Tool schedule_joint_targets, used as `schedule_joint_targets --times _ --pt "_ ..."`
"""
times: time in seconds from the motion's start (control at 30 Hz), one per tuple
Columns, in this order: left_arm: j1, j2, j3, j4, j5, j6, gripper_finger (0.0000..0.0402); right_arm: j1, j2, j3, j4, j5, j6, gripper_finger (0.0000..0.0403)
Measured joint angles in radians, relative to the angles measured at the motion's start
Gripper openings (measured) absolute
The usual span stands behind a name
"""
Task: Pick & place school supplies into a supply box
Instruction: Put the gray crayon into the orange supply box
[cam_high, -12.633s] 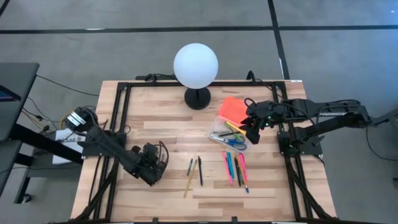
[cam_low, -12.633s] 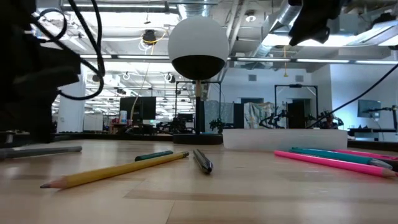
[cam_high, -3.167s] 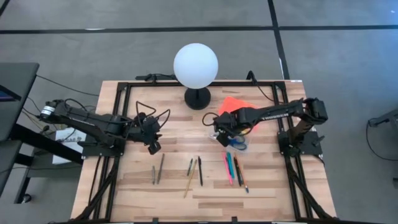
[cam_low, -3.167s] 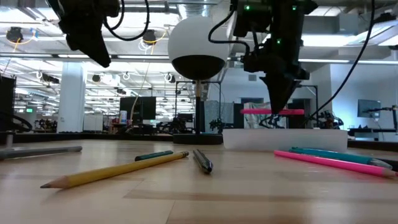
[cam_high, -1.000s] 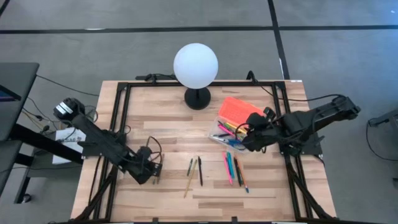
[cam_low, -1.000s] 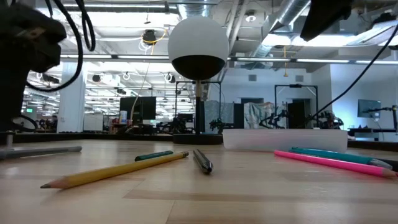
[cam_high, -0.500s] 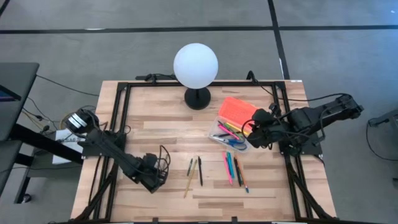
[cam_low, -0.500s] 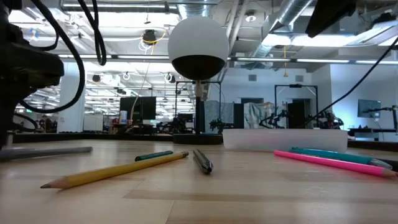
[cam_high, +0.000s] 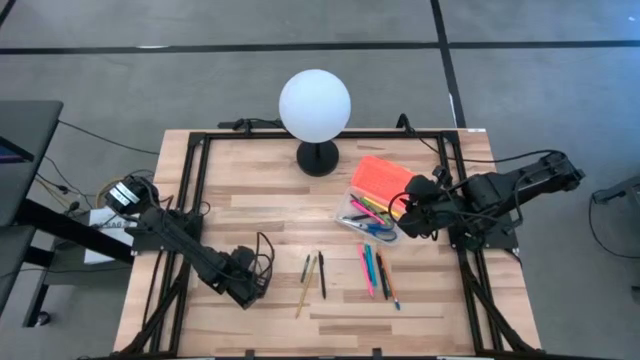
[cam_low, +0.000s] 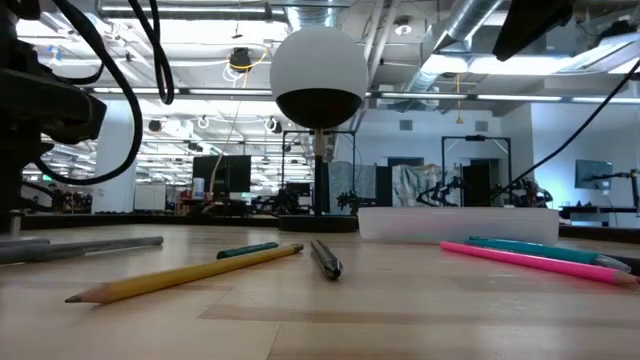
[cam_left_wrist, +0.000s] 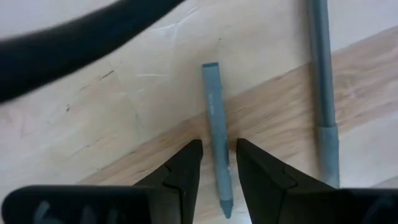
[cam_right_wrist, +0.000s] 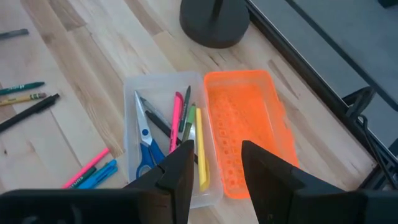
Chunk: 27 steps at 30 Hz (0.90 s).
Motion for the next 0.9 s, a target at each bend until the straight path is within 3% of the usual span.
schedule_joint_targets --times 0.17,0.43,0.67,0.9 --pt "0.003 0.001 0.000 -0.031 0.015 0.127 0.0086 0.001 0.000 0.000 -0.001 0.000 0.001 0.0127" --pt "0.002 0.001 -0.002 -0.044 0.005 0.234 0.0011 0.014 0.000 0.000 -0.001 -0.002 0.008 0.0127" --pt "0.001 0.002 -0.003 -0.042 -0.022 0.248 0.0022 0.031 0.000 0.000 -0.003 -0.003 0.010 0.0127" --pt "0.001 0.006 0.025 -0.057 -0.036 0.253 0.0006 0.031 0.000 0.000 -0.005 -0.002 0.018 0.0127"
